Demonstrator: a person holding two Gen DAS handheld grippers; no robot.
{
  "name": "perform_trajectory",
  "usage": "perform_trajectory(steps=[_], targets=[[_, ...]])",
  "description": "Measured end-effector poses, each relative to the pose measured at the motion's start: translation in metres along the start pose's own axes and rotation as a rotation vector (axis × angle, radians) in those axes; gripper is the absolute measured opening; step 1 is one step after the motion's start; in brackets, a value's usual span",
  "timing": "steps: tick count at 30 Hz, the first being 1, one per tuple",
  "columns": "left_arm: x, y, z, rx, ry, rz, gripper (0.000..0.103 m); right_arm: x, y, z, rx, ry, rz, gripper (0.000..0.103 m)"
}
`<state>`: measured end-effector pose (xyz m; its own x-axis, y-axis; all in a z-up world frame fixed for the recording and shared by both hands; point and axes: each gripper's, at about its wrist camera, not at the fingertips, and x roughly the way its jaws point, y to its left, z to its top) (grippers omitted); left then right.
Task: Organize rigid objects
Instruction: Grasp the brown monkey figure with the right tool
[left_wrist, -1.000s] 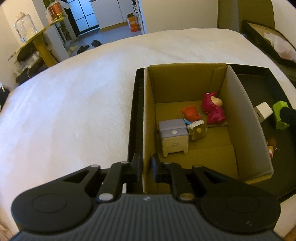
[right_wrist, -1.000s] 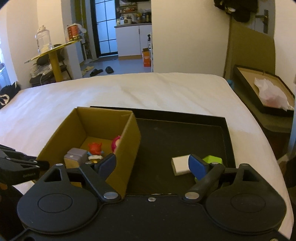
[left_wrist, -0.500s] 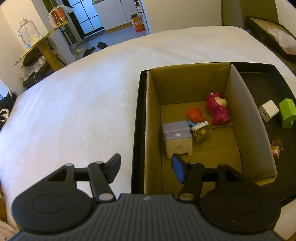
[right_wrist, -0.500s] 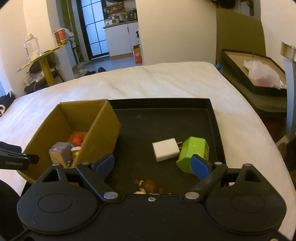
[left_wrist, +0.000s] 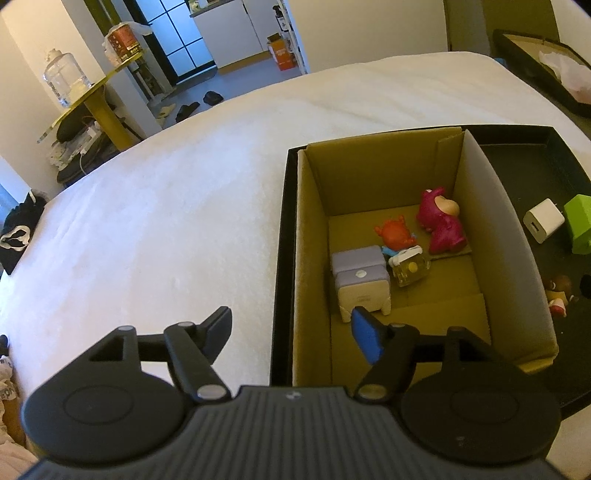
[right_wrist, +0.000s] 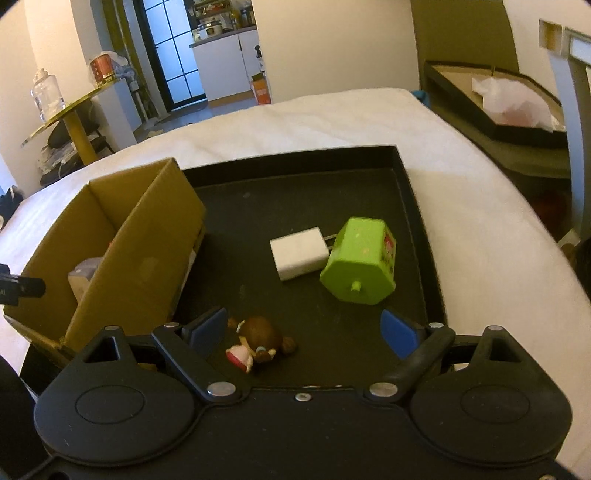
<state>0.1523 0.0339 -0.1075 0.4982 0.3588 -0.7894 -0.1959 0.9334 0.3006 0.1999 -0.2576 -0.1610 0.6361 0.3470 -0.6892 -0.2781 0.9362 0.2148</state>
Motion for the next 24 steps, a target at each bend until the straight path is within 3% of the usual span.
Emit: perform_trajectory(steps=[13, 16, 17, 20, 22, 23, 24], targets=[[0.000, -0.002, -0.001, 0.015, -0.006, 0.017, 0.071, 0.024, 0.019, -0.017, -0.005, 0.048, 0.084, 0.086], [0.001, -0.003, 0.000, 0.022, -0.004, 0.015, 0.071, 0.033, 0.023, -0.019, -0.023, 0.067, 0.081, 0.070], [0.002, -0.004, 0.000, 0.024, -0.003, 0.015, 0.071, 0.032, 0.024, -0.018, -0.038, 0.054, 0.071, 0.053], [0.002, -0.005, 0.000, 0.029, -0.001, 0.013, 0.071, 0.027, 0.021, -0.016, -0.033, 0.057, 0.090, 0.051], [0.001, -0.005, 0.000, 0.029, -0.004, 0.009, 0.071, 0.022, 0.022, -0.015, -0.055, 0.049, 0.080, 0.045], [0.001, -0.005, -0.001, 0.027, -0.006, 0.006, 0.071, 0.017, 0.023, -0.014, -0.065, 0.041, 0.074, 0.036], [0.001, -0.004, -0.001, 0.023, -0.007, 0.004, 0.071, 0.015, 0.022, -0.012, -0.066, 0.044, 0.071, 0.036]])
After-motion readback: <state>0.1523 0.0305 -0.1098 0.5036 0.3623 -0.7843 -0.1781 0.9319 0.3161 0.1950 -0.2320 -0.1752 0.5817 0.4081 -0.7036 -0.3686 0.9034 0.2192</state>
